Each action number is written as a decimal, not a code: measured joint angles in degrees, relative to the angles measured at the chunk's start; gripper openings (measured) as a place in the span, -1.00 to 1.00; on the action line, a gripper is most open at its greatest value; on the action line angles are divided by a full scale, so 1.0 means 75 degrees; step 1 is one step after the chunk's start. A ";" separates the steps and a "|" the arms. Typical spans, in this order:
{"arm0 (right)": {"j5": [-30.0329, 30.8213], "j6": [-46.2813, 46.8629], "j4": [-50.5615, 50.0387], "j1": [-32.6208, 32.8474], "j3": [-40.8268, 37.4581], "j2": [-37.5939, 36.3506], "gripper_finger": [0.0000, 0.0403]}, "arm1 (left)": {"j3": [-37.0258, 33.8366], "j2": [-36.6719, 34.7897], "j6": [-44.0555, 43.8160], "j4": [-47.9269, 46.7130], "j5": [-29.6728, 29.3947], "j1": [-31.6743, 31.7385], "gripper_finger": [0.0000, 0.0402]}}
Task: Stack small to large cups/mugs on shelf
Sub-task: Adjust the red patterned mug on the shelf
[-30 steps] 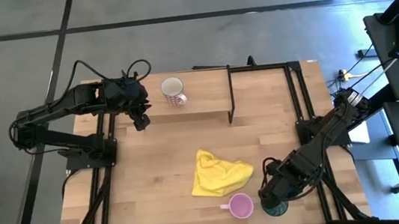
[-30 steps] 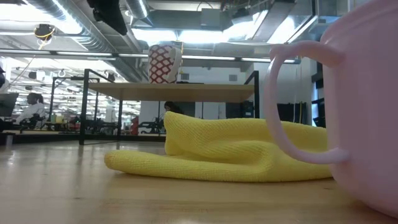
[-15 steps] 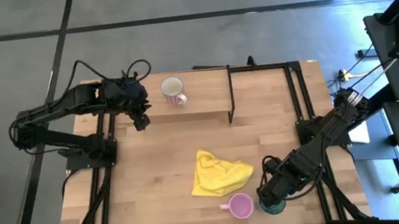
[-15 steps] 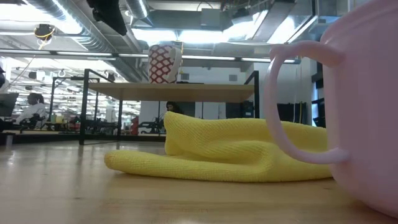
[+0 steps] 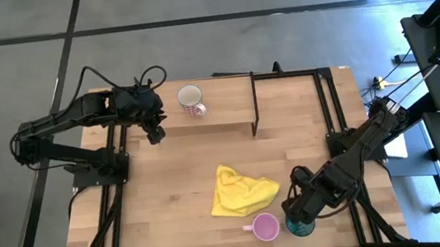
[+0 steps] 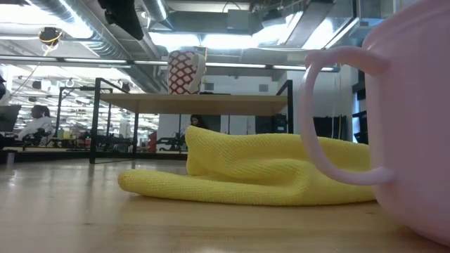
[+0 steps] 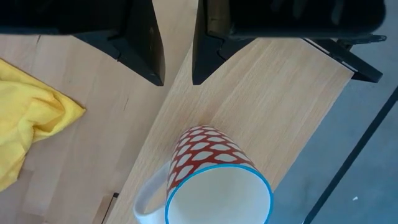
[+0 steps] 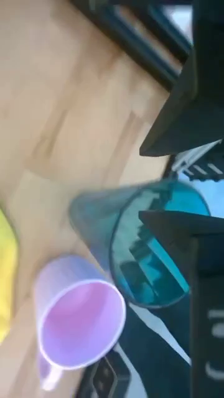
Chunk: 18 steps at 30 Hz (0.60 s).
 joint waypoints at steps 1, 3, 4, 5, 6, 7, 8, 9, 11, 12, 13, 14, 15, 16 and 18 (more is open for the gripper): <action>0.0026 0.0000 -0.0232 -0.0006 0.0116 -0.0002 -0.24 | 0.0000 0.0000 0.0027 0.0000 0.0000 0.0002 -0.62; 0.0010 -0.0043 -0.0595 -0.0008 0.0286 -0.0002 -0.24 | 0.0000 0.0001 0.0119 0.0000 0.0000 0.0001 -0.62; -0.0037 -0.0135 -0.0666 -0.0005 0.0333 -0.0002 -0.25 | 0.0000 0.0001 0.0151 -0.0002 0.0000 0.0001 -0.62; -0.0060 -0.0182 -0.0694 -0.0005 0.0374 -0.0002 -0.25 | 0.0000 0.0002 0.0166 -0.0010 0.0000 0.0002 -0.62; -0.0083 -0.0247 -0.0708 -0.0005 0.0389 -0.0002 -0.25 | -0.0003 0.0000 0.0178 -0.0030 0.0000 0.0000 -0.62; -0.0093 -0.0350 -0.0725 -0.0005 0.0397 -0.0002 -0.25 | -0.0001 0.0000 0.0180 -0.0063 0.0000 0.0000 -0.62; -0.0093 -0.0383 -0.0724 -0.0005 0.0400 -0.0002 -0.25 | 0.0000 0.0002 0.0180 -0.0094 0.0000 0.0002 -0.62; -0.0093 -0.0397 -0.0724 -0.0007 0.0407 -0.0002 -0.25 | 0.0000 0.0002 0.0181 -0.0127 0.0000 0.0002 -0.62; -0.0092 -0.0402 -0.0724 -0.0046 0.0407 -0.0002 -0.25 | 0.0000 0.0000 0.0181 -0.0158 -0.0035 0.0001 -0.62; -0.0091 -0.0402 -0.0724 -0.0056 0.0407 -0.0002 -0.25 | -0.0001 0.0002 0.0181 -0.0151 -0.0111 0.0000 -0.62; -0.0083 -0.0408 -0.0719 -0.0086 0.0407 -0.0002 -0.25 | -0.0001 0.0000 0.0181 -0.0149 -0.0213 0.0001 -0.62; -0.0031 -0.0416 -0.0694 -0.0118 0.0407 -0.0002 -0.25 | -0.0002 0.0000 0.0181 -0.0141 -0.0327 0.0013 -0.62; 0.0050 -0.0431 -0.0646 -0.0147 0.0408 -0.0003 -0.25 | 0.0000 0.0004 0.0181 -0.0115 -0.0411 0.0061 -0.62; 0.0167 -0.0473 -0.0621 -0.0187 0.0419 -0.0014 -0.25 | 0.0000 0.0030 0.0181 -0.0068 -0.0433 0.0134 -0.62; 0.0579 -0.0600 -0.0660 -0.0303 0.0592 -0.0017 -0.25 | 0.0000 0.0133 0.0180 0.0061 -0.0421 0.0285 -0.62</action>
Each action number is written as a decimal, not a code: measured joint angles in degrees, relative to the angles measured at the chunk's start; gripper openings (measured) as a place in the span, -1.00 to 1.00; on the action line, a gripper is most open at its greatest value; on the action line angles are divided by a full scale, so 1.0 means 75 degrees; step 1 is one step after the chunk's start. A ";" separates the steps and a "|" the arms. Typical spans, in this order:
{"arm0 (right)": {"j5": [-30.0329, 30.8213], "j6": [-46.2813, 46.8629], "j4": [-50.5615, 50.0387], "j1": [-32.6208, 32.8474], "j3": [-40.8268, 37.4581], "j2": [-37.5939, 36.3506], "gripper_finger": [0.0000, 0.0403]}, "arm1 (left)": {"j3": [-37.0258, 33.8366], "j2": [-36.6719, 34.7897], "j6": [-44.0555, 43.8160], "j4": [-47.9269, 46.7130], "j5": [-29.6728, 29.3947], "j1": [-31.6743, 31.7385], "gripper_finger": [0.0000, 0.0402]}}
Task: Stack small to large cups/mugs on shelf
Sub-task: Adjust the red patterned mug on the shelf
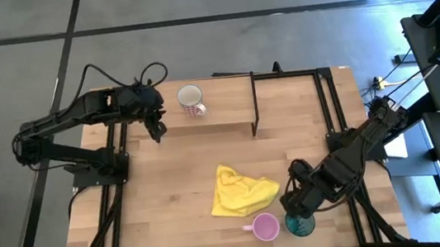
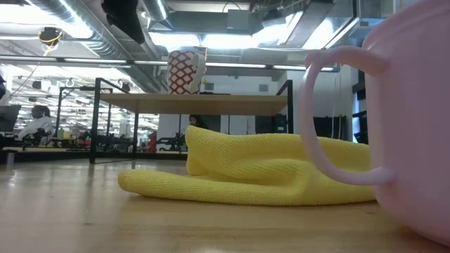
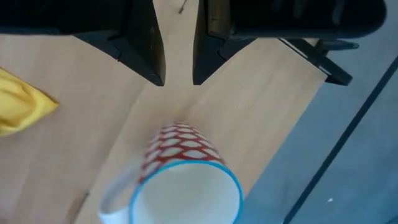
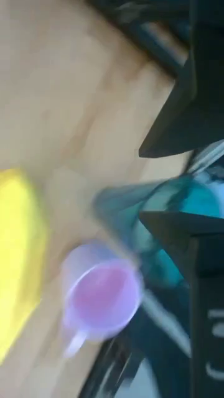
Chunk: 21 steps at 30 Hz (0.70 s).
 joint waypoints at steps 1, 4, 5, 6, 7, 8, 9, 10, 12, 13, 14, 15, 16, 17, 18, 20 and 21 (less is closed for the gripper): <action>0.0305 -0.0033 -0.0078 -0.0061 0.0169 -0.0003 -0.25 | 0.0000 0.0050 -0.0001 0.0025 0.0006 0.0073 -0.62; 0.1283 -0.0211 -0.0611 -0.0326 0.0790 -0.0023 -0.26 | 0.0009 0.0265 0.0003 0.0340 0.0006 0.0296 -0.62; 0.1536 -0.0228 -0.0807 -0.0448 0.1036 -0.0023 -0.26 | 0.0007 0.0356 0.0015 0.0420 0.0019 0.0384 -0.62; 0.1749 -0.0238 -0.1014 -0.0586 0.1269 -0.0028 -0.28 | 0.0006 0.0456 0.0075 0.0513 0.0025 0.0473 -0.62; 0.1958 -0.0322 -0.1185 -0.0738 0.1488 -0.0032 -0.30 | 0.0006 0.0550 0.0165 0.0663 0.0026 0.0544 -0.62; 0.2178 -0.0396 -0.1269 -0.0894 0.1704 -0.0032 -0.33 | 0.0006 0.0636 0.0195 0.0754 0.0038 0.0610 -0.62; 0.2348 -0.0477 -0.1277 -0.1057 0.1885 -0.0033 -0.38 | 0.0006 0.0730 0.0206 0.0753 0.0056 0.0690 -0.62; 0.2492 -0.0650 -0.1261 -0.1248 0.2032 -0.0038 -0.43 | 0.0006 0.0826 0.0261 0.0779 0.0063 0.0777 -0.62; 0.2663 -0.1113 -0.1082 -0.1611 0.2251 -0.0038 -0.58 | 0.0006 0.0969 0.0395 0.0786 0.0071 0.0955 -0.62; 0.2715 -0.1375 -0.0932 -0.1809 0.2305 -0.0038 -0.66 | 0.0006 0.1021 0.0400 0.0737 0.0069 0.1049 -0.62; 0.2796 -0.1679 -0.0736 -0.2014 0.2329 -0.0038 -0.76 | 0.0006 0.1049 0.0403 0.0755 0.0071 0.1152 -0.62; 0.2859 -0.2015 -0.0538 -0.2214 0.2338 -0.0036 -0.87 | 0.0006 0.1063 0.0403 0.0769 0.0071 0.1246 -0.62; 0.2909 -0.2381 -0.0328 -0.2414 0.2339 -0.0032 -0.93 | 0.0006 0.1067 0.0403 0.0776 0.0074 0.1353 -0.62; 0.2923 -0.2717 -0.0095 -0.2644 0.2339 -0.0032 -0.95 | 0.0006 0.1070 0.0406 0.0826 0.0092 0.1459 -0.62; 0.2913 -0.3029 0.0139 -0.2893 0.2339 -0.0032 -0.96 | 0.0006 0.1070 0.0420 0.0908 0.0186 0.1576 -0.62; 0.2864 -0.3706 0.0768 -0.3385 0.2342 -0.0032 -0.97 | 0.0006 0.1070 0.0513 0.1090 0.0568 0.1865 -0.62; 0.2863 -0.4060 0.1137 -0.3626 0.2342 -0.0029 -0.98 | 0.0006 0.1070 0.0577 0.1215 0.0897 0.2014 -0.62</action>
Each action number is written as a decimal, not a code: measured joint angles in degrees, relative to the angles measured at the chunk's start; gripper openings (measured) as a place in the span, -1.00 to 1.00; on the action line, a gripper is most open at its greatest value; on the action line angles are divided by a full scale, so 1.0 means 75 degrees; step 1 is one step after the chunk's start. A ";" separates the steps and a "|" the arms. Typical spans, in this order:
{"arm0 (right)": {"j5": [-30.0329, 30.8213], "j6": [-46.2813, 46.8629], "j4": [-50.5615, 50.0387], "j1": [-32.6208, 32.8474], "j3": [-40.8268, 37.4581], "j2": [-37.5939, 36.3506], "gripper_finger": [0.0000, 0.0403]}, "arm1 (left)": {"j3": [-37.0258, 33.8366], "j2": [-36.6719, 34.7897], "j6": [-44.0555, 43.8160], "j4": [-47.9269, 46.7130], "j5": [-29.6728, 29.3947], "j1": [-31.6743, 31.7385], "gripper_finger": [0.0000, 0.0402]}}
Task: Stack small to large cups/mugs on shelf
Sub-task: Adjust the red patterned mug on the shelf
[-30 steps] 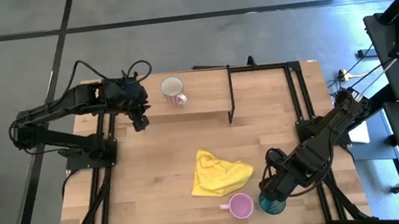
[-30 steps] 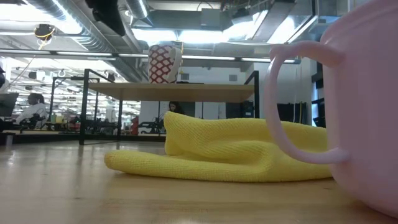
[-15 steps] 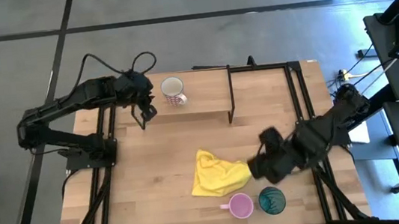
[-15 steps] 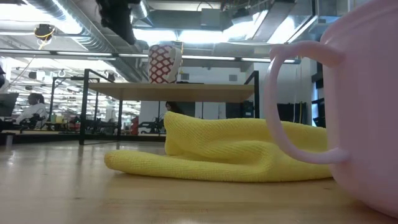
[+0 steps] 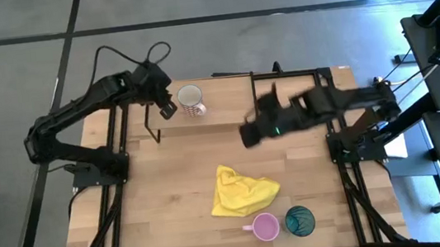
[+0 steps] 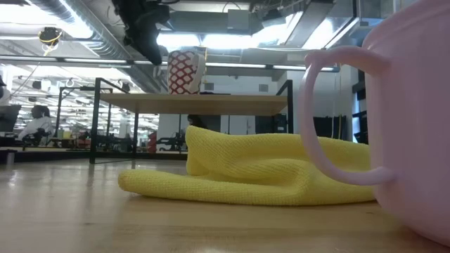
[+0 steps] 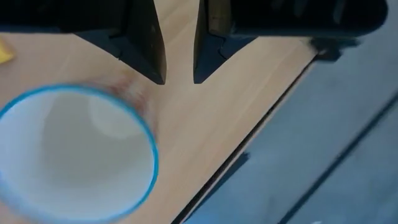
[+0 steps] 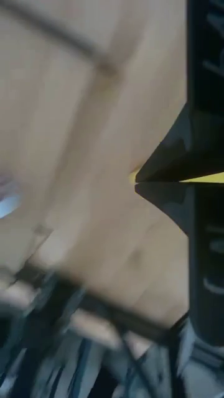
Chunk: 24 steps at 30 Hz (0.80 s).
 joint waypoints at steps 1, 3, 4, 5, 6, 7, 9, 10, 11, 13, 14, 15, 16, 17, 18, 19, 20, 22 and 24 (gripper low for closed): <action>-0.0023 -0.0339 0.0382 -0.0243 0.0000 0.0003 -0.98 | 0.0000 -0.0002 0.0020 0.0135 0.0348 0.0151 -0.62; -0.0370 -0.0902 0.1019 -0.0756 0.0000 0.0008 -0.98 | 0.0000 -0.0001 0.0027 0.0340 0.0941 0.0462 -0.62; -0.0613 -0.1156 0.1271 -0.1016 0.0008 0.0040 -0.98 | -0.0002 0.0000 0.0027 0.0422 0.1151 0.0602 -0.62; -0.0876 -0.1367 0.1439 -0.1250 0.0009 0.0075 -0.98 | -0.0019 -0.0002 0.0022 0.0540 0.1283 0.0730 -0.62; -0.1121 -0.1536 0.1543 -0.1484 0.0009 0.0144 -0.99 | -0.0053 -0.0003 0.0004 0.0649 0.1388 0.0848 -0.62; -0.1341 -0.1654 0.1653 -0.1683 0.0009 0.0237 -0.99 | -0.0094 -0.0003 -0.0025 0.0691 0.1490 0.0945 -0.62; -0.1837 -0.1916 0.1868 -0.2020 0.0006 0.0462 -0.99 | -0.0167 0.0000 -0.0084 0.0664 0.1604 0.1124 -0.62; -0.2076 -0.2005 0.2009 -0.2147 0.0006 0.0588 -0.99 | -0.0197 0.0000 -0.0091 0.0635 0.1659 0.1196 -0.62; -0.2342 -0.2116 0.2137 -0.2258 0.0006 0.0716 -0.99 | -0.0241 -0.0003 -0.0093 0.0610 0.1749 0.1261 -0.62; -0.2795 -0.2327 0.2477 -0.2425 0.0006 0.1005 -0.99 | -0.0353 0.0000 -0.0117 0.0592 0.1968 0.1350 -0.62; -0.3003 -0.2425 0.2632 -0.2502 0.0006 0.1143 -0.99 | -0.0404 0.0000 -0.0177 0.0590 0.2073 0.1371 -0.62; -0.3135 -0.2521 0.2730 -0.2576 0.0004 0.1258 -0.99 | -0.0452 0.0000 -0.0199 0.0596 0.2132 0.1386 -0.62; -0.3230 -0.2598 0.2799 -0.2659 0.0000 0.1351 -0.99 | -0.0498 0.0000 -0.0219 0.0593 0.2143 0.1384 -0.62; -0.3294 -0.2711 0.2843 -0.2744 0.0000 0.1422 -0.99 | -0.0547 0.0000 -0.0241 0.0596 0.2160 0.1384 -0.62; -0.3296 -0.2775 0.2839 -0.2834 0.0000 0.1478 -0.99 | -0.0585 0.0000 -0.0247 0.0590 0.2166 0.1384 -0.62; -0.3296 -0.2882 0.2777 -0.2929 0.0000 0.1527 -0.99 | -0.0608 0.0000 -0.0263 0.0578 0.2177 0.1384 -0.62; -0.3294 -0.2950 0.2716 -0.3016 0.0000 0.1587 -0.99 | -0.0619 0.0000 -0.0297 0.0583 0.2230 0.1384 -0.62; -0.3295 -0.3100 0.2673 -0.3195 0.0000 0.1699 -0.99 | -0.0630 0.0000 -0.0384 0.0598 0.2384 0.1384 -0.62; -0.3296 -0.3170 0.2681 -0.3368 0.0000 0.1775 -1.00 | -0.0638 0.0000 -0.0407 0.0592 0.2437 0.1384 -0.62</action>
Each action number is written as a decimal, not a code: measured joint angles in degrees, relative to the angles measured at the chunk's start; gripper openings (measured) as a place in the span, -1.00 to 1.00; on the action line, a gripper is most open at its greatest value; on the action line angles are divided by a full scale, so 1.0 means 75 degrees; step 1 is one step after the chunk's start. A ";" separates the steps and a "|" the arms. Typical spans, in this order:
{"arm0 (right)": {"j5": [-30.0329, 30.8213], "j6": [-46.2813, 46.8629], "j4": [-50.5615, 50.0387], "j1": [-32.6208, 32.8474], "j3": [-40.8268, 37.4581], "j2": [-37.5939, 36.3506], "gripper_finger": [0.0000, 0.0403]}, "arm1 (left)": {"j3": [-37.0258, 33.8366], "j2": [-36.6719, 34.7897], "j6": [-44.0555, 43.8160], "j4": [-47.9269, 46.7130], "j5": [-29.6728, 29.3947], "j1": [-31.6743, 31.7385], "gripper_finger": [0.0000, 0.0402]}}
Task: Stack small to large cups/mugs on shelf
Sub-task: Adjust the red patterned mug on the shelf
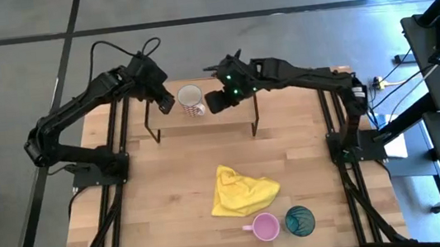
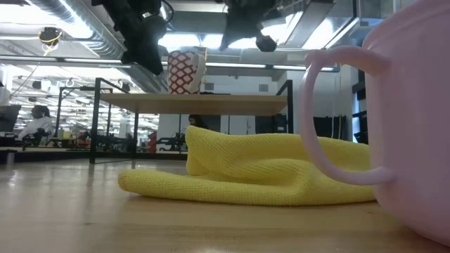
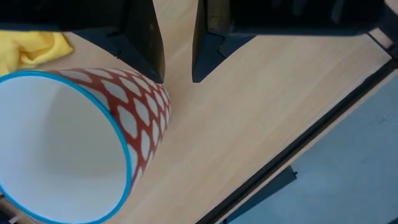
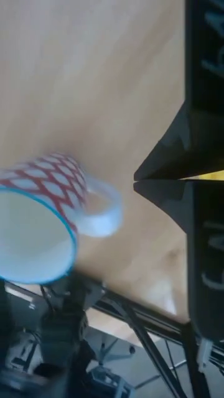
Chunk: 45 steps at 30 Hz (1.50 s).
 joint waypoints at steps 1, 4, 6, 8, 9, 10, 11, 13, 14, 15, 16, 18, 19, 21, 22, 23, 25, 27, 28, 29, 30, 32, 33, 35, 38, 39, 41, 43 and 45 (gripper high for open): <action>-0.0003 -0.0034 0.0016 -0.0077 0.0000 0.0034 -1.00 | 0.0000 0.0000 -0.0016 0.0008 0.0017 0.0000 -0.62; -0.0264 -0.0150 0.0244 -0.0267 0.0000 0.0193 -1.00 | 0.0000 -0.0001 -0.0060 0.0007 0.0097 0.0000 -0.62; -0.0435 -0.0172 0.0436 -0.0338 0.0000 0.0321 -1.00 | 0.0000 -0.0003 -0.0119 0.0009 0.0130 0.0000 -0.62; -0.0557 -0.0210 0.0618 -0.0375 0.0000 0.0420 -1.00 | 0.0000 -0.0003 -0.0147 0.0024 0.0133 0.0000 -0.62; -0.0599 -0.0252 0.0671 -0.0378 0.0000 0.0470 -1.00 | 0.0000 -0.0003 -0.0174 0.0057 0.0135 0.0000 -0.62; -0.0628 -0.0295 0.0705 -0.0395 0.0000 0.0521 -1.00 | 0.0000 -0.0003 -0.0176 0.0111 0.0170 0.0000 -0.62; -0.0662 -0.0336 0.0711 -0.0397 0.0000 0.0574 -1.00 | 0.0000 -0.0003 -0.0182 0.0169 0.0251 0.0000 -0.62; -0.0717 -0.0355 0.0715 -0.0396 -0.0003 0.0663 -1.00 | 0.0000 -0.0003 -0.0235 0.0332 0.0445 0.0000 -0.62; -0.0756 -0.0365 0.0738 -0.0397 -0.0003 0.0682 -1.00 | 0.0000 -0.0003 -0.0247 0.0413 0.0489 -0.0001 -0.62; -0.0782 -0.0374 0.0746 -0.0399 -0.0003 0.0688 -1.00 | 0.0000 -0.0003 -0.0265 0.0461 0.0497 -0.0003 -0.62; -0.0787 -0.0382 0.0748 -0.0399 -0.0003 0.0688 -1.00 | 0.0000 -0.0003 -0.0298 0.0493 0.0496 0.0000 -0.62; -0.0787 -0.0394 0.0772 -0.0396 -0.0003 0.0688 -1.00 | 0.0000 -0.0003 -0.0318 0.0549 0.0491 0.0000 -0.62; -0.0790 -0.0396 0.0769 -0.0396 -0.0003 0.0688 -1.00 | 0.0000 -0.0003 -0.0315 0.0564 0.0491 0.0000 -0.62; -0.0805 -0.0396 0.0790 -0.0396 -0.0003 0.0688 -1.00 | -0.0003 -0.0003 -0.0315 0.0653 0.0488 0.0000 -0.62; -0.0834 -0.0396 0.0828 -0.0396 -0.0003 0.0688 -1.00 | -0.0002 -0.0003 -0.0313 0.0699 0.0488 0.0000 -0.62; -0.0863 -0.0396 0.0866 -0.0396 -0.0003 0.0688 -1.00 | -0.0003 -0.0003 -0.0297 0.0741 0.0488 0.0000 -0.62; -0.0871 -0.0391 0.0927 -0.0395 -0.0003 0.0688 -1.00 | -0.0003 0.0000 -0.0251 0.0834 0.0482 0.0000 -0.62; -0.0868 -0.0387 0.1017 -0.0361 -0.0003 0.0688 -1.00 | -0.0003 0.0032 -0.0225 0.0913 0.0482 0.0000 -0.62; -0.0866 -0.0382 0.1044 -0.0344 -0.0003 0.0688 -1.00 | -0.0003 0.0076 -0.0193 0.0945 0.0485 0.0000 -0.62; -0.0866 -0.0372 0.1072 -0.0333 -0.0003 0.0688 -1.00 | -0.0003 0.0141 -0.0183 0.0941 0.0488 0.0002 -0.62; -0.0866 -0.0353 0.1097 -0.0312 -0.0003 0.0688 -1.00 | -0.0003 0.0210 -0.0159 0.0933 0.0485 0.0021 -0.62; -0.0867 -0.0338 0.1129 -0.0281 -0.0003 0.0688 -1.00 | -0.0003 0.0342 -0.0034 0.0952 0.0495 0.0045 -0.62; -0.0867 -0.0334 0.1131 -0.0253 -0.0003 0.0688 -1.00 | -0.0003 0.0416 0.0005 0.0954 0.0494 0.0051 -0.62; -0.0851 -0.0306 0.1128 -0.0195 -0.0003 0.0688 -1.00 | -0.0003 0.0585 0.0038 0.0991 0.0496 0.0050 -0.62; -0.0796 -0.0192 0.1134 -0.0116 -0.0003 0.0688 -1.00 | -0.0003 0.0752 0.0203 0.0992 0.0497 0.0050 -0.62; -0.0796 -0.0169 0.1134 -0.0093 -0.0003 0.0688 -1.00 | -0.0003 0.0775 0.0224 0.1015 0.0497 0.0050 -0.62; -0.0793 -0.0163 0.1144 -0.0049 -0.0003 0.0688 -1.00 | -0.0003 0.0809 0.0232 0.1116 0.0494 0.0050 -0.62; -0.0767 -0.0149 0.1188 -0.0006 -0.0003 0.0688 -1.00 | -0.0006 0.0807 0.0232 0.1271 0.0514 0.0055 -0.62; -0.0713 -0.0118 0.1221 0.0042 -0.0003 0.0688 -1.00 | -0.0006 0.0807 0.0232 0.1490 0.0696 0.0058 -0.62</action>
